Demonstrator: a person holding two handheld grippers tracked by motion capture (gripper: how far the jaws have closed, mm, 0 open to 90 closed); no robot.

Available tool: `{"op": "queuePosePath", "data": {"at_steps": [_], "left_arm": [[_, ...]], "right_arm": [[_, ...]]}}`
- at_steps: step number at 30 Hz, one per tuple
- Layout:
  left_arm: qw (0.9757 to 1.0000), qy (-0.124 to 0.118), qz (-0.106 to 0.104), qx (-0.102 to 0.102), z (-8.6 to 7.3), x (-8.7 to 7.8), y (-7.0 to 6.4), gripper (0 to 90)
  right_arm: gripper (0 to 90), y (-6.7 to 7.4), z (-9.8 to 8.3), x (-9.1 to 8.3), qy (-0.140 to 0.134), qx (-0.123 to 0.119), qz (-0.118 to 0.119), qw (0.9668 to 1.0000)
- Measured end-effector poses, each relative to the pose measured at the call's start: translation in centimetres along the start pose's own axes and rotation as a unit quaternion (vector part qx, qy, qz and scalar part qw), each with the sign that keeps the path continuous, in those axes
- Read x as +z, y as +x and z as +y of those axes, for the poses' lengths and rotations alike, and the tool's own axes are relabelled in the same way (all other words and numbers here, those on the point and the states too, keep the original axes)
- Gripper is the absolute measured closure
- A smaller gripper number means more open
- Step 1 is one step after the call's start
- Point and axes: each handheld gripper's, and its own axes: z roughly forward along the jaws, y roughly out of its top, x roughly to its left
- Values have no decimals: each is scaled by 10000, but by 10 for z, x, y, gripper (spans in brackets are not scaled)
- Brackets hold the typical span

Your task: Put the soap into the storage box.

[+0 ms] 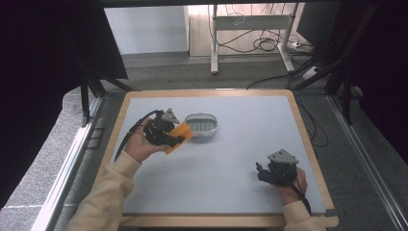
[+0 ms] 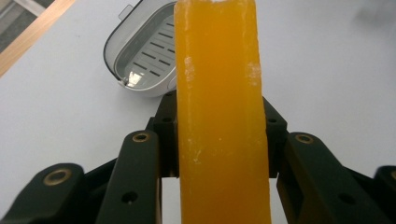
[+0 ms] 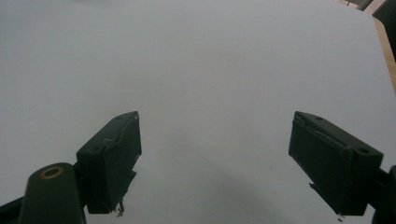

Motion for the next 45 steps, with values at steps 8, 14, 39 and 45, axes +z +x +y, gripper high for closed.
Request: {"op": "queuePosePath", "data": {"at_steps": [8, 14, 39, 45], "left_arm": [[9999, 42, 91, -10, 3, -1, 6, 620], [10000, 72, 35, -25, 6, -2, 10, 620], [9997, 221, 27, 74, 26, 11, 18, 621], [9996, 208, -101, 149, 31, 19, 18, 621]], "right_arm": [[173, -3, -1, 0, 18, 41, -24, 10000], [173, -4, -1, 0, 18, 53, -41, 10000], [173, -4, -2, 0, 67, 74, -44, 9999], [174, -5, -2, 0, 65, 76, -40, 9999]]}}
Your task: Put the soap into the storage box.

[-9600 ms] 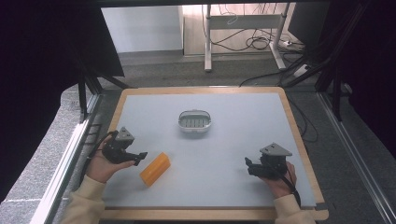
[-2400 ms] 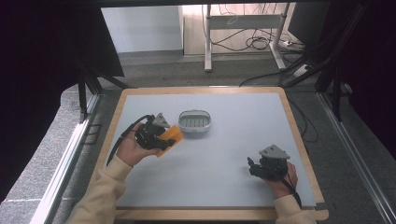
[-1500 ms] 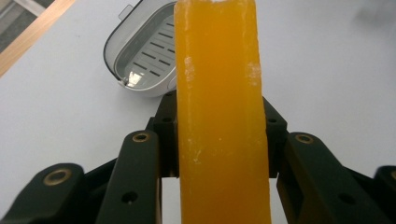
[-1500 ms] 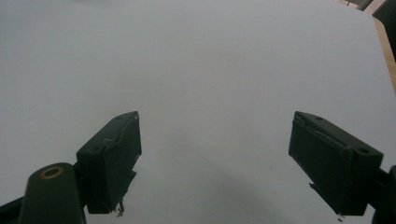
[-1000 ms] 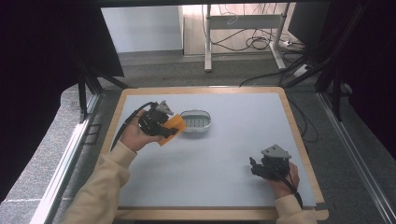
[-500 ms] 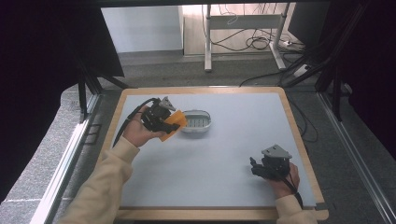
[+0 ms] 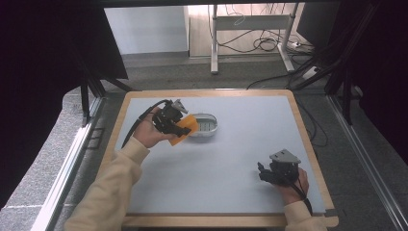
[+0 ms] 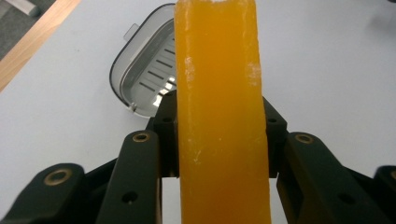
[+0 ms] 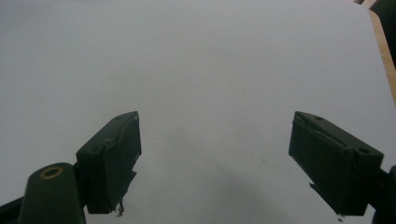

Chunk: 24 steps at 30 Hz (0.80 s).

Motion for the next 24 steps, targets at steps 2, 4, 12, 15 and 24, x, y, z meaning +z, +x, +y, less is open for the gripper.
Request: {"op": "queuePosePath", "data": {"at_steps": [2, 4, 12, 15, 24], "left_arm": [[10000, -11, 16, 24, 1, 0, 1, 622], [10000, -38, 4, 1, 2, 1, 3, 621], [9999, 85, -27, -71, 7, 4, 13, 622], [9998, 95, -102, -103, 10, 6, 16, 622], [9997, 164, -199, 11, 22, 3, 22, 622]], "right_arm": [[174, 0, 0, 0, -6, 2, -3, 10000], [173, 0, 0, 0, -4, -6, -2, 10000], [173, 0, 0, 1, -2, -11, -1, 10000], [174, 0, 0, 1, -2, -7, 0, 10000], [173, 0, -1, 1, 15, -17, 11, 10000]]}}
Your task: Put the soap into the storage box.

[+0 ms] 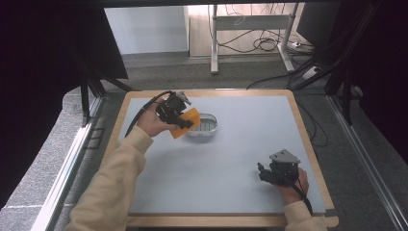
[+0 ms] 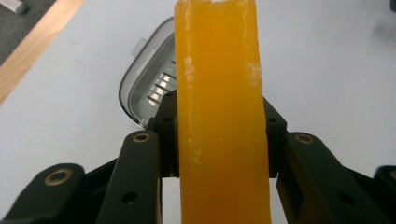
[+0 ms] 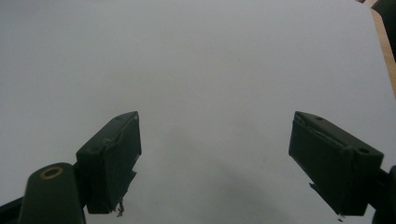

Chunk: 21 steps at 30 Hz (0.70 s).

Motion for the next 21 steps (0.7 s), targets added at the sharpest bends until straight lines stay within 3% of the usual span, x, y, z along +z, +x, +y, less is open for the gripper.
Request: {"op": "queuePosePath", "data": {"at_steps": [4, 10, 16, 21], "left_arm": [[10000, 26, 30, 60, 5, -1, 3, 622], [9993, 132, 74, 343, 16, 5, 4, 622], [9989, 107, -5, 454, 24, 9, 5, 621], [9980, 282, 2, 572, 32, 11, 4, 622]], "right_arm": [[173, 0, 0, 0, 10, 0, 7, 10000], [173, 0, 0, 0, 6, 3, -5, 10000], [173, 0, 0, 0, 7, 8, -6, 10000], [174, 0, 0, 0, -28, 26, -16, 10000]]}}
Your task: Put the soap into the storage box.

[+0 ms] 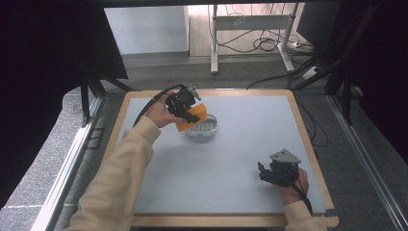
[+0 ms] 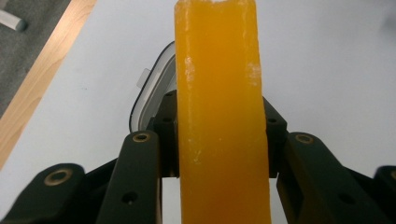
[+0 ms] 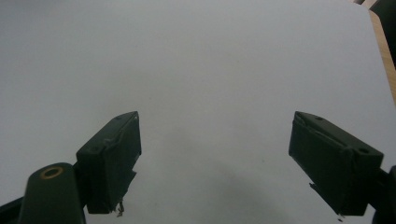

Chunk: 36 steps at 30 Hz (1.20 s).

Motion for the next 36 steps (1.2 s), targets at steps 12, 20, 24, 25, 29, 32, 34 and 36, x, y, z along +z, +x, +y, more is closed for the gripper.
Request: {"op": "queuePosePath", "data": {"at_steps": [12, 20, 24, 25, 29, 32, 34, 36], "left_arm": [[9997, 68, -149, 194, 14, 9, 3, 621], [9980, -16, -366, 521, 23, 16, 5, 621], [9974, 11, -403, 596, 27, 21, 6, 621], [9972, 26, -413, 630, 29, 22, 7, 621], [9964, 15, -519, 665, 31, 27, 10, 621], [9962, 31, -555, 674, 30, 32, 11, 621], [9961, 55, -558, 674, 30, 35, 13, 621], [9961, 98, -553, 682, 29, 38, 15, 621]], "right_arm": [[174, 0, 0, 2, 16, -28, 19, 10000], [176, -1, 0, 1, 18, 9, 18, 10000], [176, -1, -1, 1, 22, 11, 13, 10000], [176, -1, -1, 1, 27, 14, 13, 10000], [176, -1, -1, 1, 32, 8, 11, 10000], [176, -1, -1, 0, 27, 13, 11, 10000], [176, -1, -1, 0, 22, 6, -2, 10000], [176, -1, -2, 0, 24, 7, -2, 10000]]}}
